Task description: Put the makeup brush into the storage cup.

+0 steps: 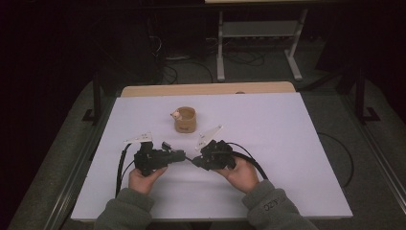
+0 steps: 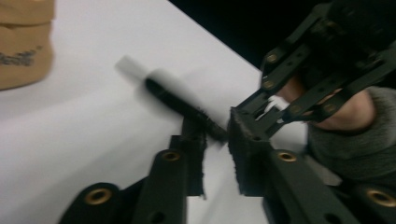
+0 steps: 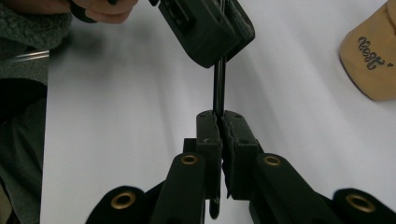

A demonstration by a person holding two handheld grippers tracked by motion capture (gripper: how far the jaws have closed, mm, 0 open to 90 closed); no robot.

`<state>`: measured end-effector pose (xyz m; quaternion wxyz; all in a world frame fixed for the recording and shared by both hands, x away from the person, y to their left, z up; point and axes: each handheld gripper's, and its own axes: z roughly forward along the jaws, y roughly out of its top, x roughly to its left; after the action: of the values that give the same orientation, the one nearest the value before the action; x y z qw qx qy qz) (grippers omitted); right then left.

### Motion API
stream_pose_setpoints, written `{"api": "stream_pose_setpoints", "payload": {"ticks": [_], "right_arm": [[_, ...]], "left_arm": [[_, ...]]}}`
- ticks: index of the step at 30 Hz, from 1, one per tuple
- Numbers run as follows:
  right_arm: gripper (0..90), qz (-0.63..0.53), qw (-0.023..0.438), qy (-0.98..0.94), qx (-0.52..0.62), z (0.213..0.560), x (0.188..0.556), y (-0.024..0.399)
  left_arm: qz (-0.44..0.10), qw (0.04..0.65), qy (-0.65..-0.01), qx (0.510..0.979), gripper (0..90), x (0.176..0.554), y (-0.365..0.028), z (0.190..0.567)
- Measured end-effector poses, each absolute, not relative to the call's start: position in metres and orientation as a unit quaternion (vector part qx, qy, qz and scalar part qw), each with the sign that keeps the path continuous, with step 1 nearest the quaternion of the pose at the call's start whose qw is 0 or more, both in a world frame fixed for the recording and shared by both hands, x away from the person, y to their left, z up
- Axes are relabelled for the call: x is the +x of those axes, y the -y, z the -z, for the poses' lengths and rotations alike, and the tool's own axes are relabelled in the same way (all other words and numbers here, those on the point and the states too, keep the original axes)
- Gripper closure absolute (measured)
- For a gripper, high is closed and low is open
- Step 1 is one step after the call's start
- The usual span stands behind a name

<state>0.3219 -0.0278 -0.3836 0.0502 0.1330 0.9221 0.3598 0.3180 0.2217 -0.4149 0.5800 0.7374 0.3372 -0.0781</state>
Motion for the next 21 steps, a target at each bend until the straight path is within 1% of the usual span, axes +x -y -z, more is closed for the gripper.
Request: {"api": "stream_pose_setpoints", "payload": {"ticks": [3,6,7,8,9,11,13,15,18,19,21], "right_arm": [[85.2,-0.364,0.051,-0.921,0.126,0.386,0.321,0.026],[84.8,-0.371,0.046,-0.919,0.125,0.387,0.321,0.027],[83.9,-0.375,0.043,-0.918,0.125,0.387,0.322,0.028],[79.1,-0.383,0.026,-0.912,0.143,0.387,0.322,0.031],[79.1,-0.383,0.026,-0.912,0.143,0.387,0.322,0.031],[74.0,-0.386,0.026,-0.911,0.146,0.388,0.324,0.035],[67.9,-0.396,0.012,-0.903,0.167,0.39,0.327,0.044],[66.6,-0.398,0.008,-0.901,0.173,0.391,0.327,0.047],[60.8,-0.397,0.01,-0.899,0.181,0.391,0.33,0.057],[57.7,-0.403,0.011,-0.894,0.196,0.391,0.328,0.064],[56.9,-0.404,0.013,-0.893,0.198,0.39,0.329,0.068]], "left_arm": [[0.095,0.591,-0.329,0.73,84.4,0.318,-0.221,0.413],[0.085,0.589,-0.327,0.734,85.1,0.316,-0.22,0.409],[0.084,0.588,-0.335,0.732,85.1,0.316,-0.22,0.408],[0.067,0.579,-0.336,0.74,85.2,0.315,-0.22,0.404],[0.067,0.579,-0.336,0.74,85.2,0.315,-0.22,0.404],[0.059,0.57,-0.33,0.75,85.2,0.315,-0.221,0.4],[0.046,0.555,-0.326,0.764,85.2,0.315,-0.221,0.395],[0.037,0.545,-0.32,0.774,85.2,0.315,-0.219,0.389],[0.015,0.53,-0.307,0.79,85.2,0.315,-0.214,0.377],[0.009,0.525,-0.303,0.795,85.2,0.315,-0.213,0.375],[0.0,0.516,-0.298,0.803,85.2,0.315,-0.211,0.369]]}}
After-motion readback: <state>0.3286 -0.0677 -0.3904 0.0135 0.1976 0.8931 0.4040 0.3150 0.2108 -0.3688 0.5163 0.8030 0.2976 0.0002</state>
